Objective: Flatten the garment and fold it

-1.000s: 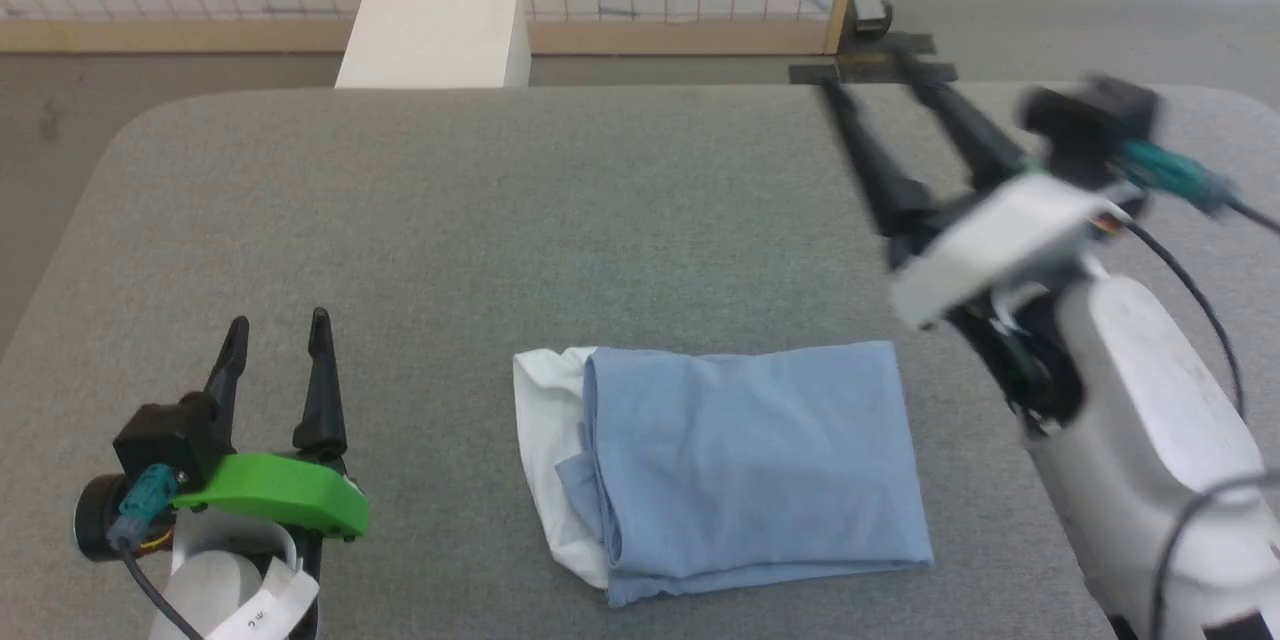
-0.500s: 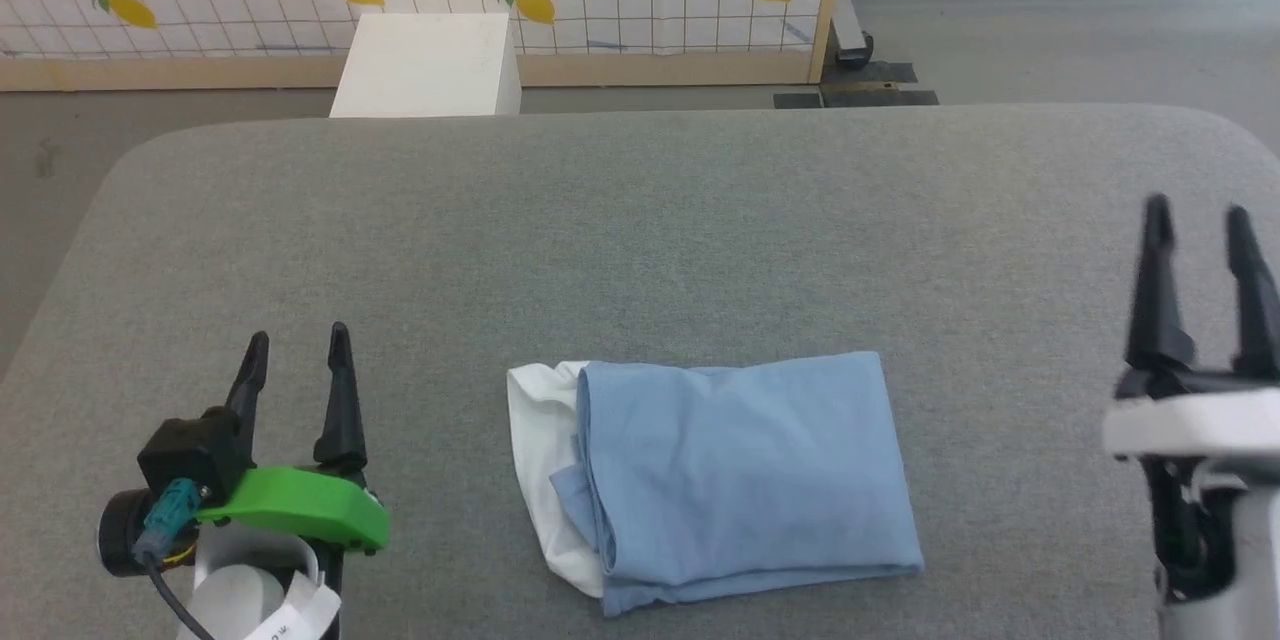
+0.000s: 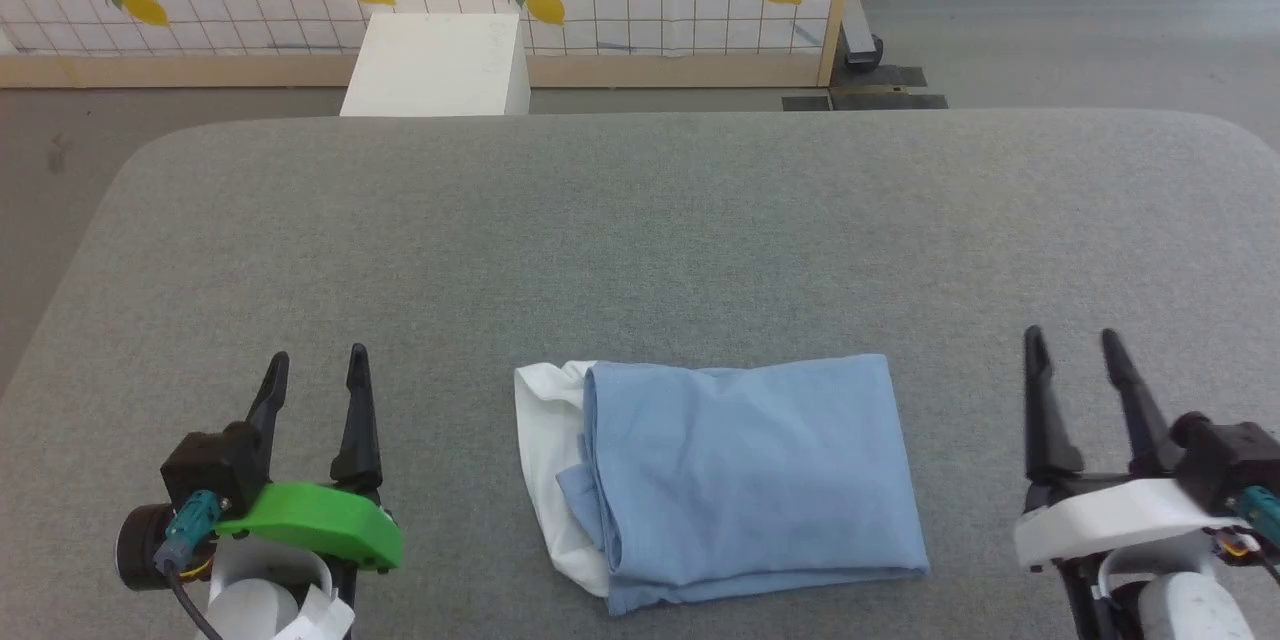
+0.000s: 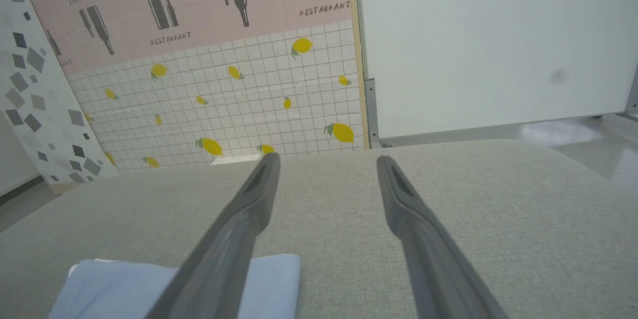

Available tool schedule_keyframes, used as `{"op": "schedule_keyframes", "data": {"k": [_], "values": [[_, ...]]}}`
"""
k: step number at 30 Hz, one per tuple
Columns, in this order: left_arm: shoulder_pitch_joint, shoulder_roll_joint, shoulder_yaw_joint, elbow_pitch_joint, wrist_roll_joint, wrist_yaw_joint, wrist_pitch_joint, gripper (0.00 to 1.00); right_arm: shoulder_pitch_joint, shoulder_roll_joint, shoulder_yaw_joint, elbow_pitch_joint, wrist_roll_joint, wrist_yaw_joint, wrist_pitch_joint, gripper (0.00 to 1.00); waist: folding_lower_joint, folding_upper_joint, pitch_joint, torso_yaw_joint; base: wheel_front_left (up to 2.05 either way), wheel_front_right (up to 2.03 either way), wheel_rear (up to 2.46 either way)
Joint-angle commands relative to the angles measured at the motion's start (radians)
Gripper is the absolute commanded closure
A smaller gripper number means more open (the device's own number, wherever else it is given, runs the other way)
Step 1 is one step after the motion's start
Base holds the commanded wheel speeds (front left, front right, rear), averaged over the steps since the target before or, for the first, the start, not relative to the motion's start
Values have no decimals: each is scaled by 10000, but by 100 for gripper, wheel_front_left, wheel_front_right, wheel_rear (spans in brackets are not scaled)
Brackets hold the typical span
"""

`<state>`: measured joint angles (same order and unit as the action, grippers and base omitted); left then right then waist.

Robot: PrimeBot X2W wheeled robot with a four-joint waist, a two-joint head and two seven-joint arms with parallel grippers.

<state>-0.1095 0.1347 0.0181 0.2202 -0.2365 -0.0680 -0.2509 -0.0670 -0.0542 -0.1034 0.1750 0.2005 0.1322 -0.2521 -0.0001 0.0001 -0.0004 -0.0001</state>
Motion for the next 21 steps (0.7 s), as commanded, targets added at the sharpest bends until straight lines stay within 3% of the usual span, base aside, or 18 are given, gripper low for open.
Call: {"op": "schedule_keyframes", "data": {"k": [1, 21], "values": [[104, 44, -33, 41, -36, 78, -31, 0, 19, -40, 136, 102, -102, -15, 52, 0, 1, -1, -17, 21, 0, 0, 0], [43, 215, -390, 470, 26, 185, 127, 0, -65, -141, 327, 341, -384, -15, 136, 0, 1, -1, 25, 31, 0, 0, 0]]}}
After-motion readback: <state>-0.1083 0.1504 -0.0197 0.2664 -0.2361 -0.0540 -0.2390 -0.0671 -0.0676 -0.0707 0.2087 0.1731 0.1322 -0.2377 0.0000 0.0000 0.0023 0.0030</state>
